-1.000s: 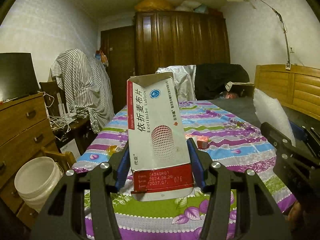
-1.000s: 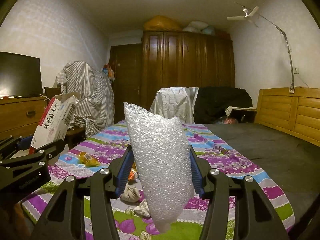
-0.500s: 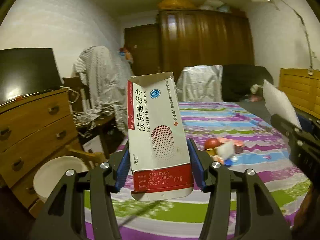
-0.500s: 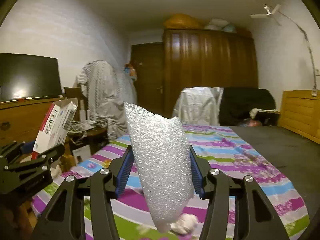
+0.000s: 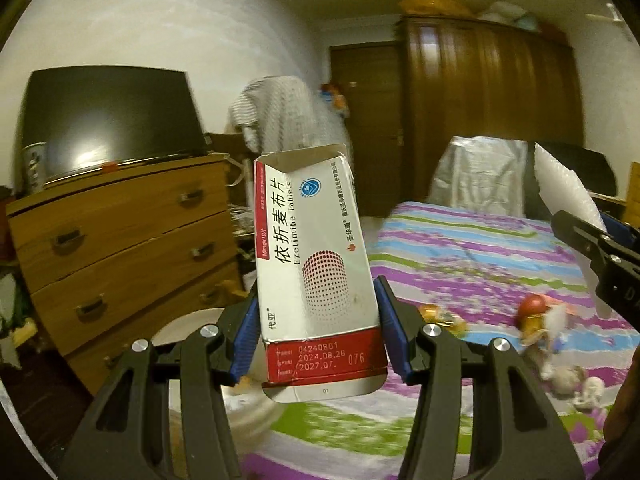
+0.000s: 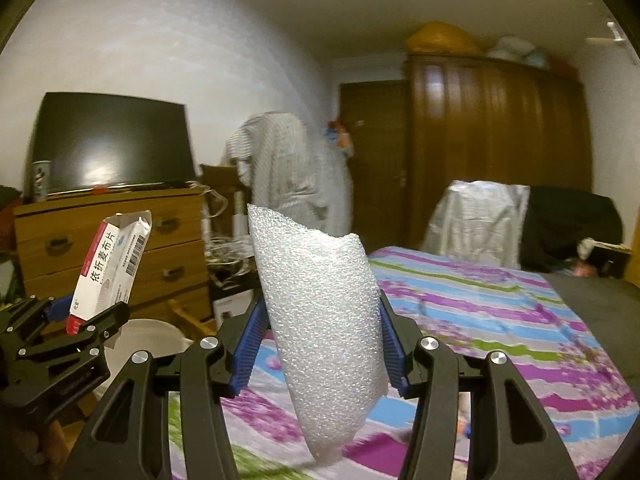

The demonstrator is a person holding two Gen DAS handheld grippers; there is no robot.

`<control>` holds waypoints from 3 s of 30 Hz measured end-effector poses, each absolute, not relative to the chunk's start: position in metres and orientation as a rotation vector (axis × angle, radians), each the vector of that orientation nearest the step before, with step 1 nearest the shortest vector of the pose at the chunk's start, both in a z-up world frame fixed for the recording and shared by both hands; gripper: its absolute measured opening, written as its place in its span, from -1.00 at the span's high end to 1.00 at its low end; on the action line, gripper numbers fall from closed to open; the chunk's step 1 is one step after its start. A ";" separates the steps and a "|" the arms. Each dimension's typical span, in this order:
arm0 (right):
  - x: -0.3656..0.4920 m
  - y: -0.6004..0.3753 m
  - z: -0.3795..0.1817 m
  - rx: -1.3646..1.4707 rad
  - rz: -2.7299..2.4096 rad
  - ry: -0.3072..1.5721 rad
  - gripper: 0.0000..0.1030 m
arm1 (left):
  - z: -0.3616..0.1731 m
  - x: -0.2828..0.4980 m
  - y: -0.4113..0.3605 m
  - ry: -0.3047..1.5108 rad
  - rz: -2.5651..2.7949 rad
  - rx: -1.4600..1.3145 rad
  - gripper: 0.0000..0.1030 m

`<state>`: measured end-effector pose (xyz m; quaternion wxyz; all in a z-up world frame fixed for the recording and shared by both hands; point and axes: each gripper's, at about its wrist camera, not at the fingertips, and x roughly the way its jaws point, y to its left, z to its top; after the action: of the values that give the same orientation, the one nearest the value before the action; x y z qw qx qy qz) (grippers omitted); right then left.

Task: Collect trash
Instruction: 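Carry the foam sheet and medicine box over the white bucket with both grippers, then open both grippers to drop the medicine box and foam sheet into the bucket, then move both tools back over the trash on the bed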

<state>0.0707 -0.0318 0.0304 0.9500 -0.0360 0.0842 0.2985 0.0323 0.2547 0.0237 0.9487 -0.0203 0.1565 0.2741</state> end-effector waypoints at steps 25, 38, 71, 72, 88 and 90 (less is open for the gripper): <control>0.130 0.298 0.030 -0.243 0.936 0.445 -0.05 | -0.004 0.009 0.422 0.484 0.760 -0.136 0.00; 0.187 0.381 -0.039 -0.301 1.034 0.816 -0.05 | -0.056 0.029 0.483 0.697 0.698 -0.245 0.00; 0.218 0.373 -0.058 -0.219 1.020 0.880 -0.38 | -0.082 0.027 0.505 0.744 0.747 -0.267 -0.48; 0.218 0.370 -0.057 -0.214 1.020 0.878 -0.38 | -0.082 0.027 0.505 0.744 0.746 -0.268 -0.48; 0.180 0.201 -0.020 -0.107 0.930 0.677 -0.39 | -0.066 0.044 0.416 0.715 0.600 -0.196 -0.47; 0.172 0.164 -0.018 -0.100 0.895 0.636 -0.43 | -0.064 0.051 0.397 0.713 0.568 -0.179 -0.47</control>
<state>0.1716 0.1645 -0.0176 0.8518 -0.0474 0.3023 0.4252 0.0510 0.3972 -0.0644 0.8941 -0.0864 0.3437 0.2737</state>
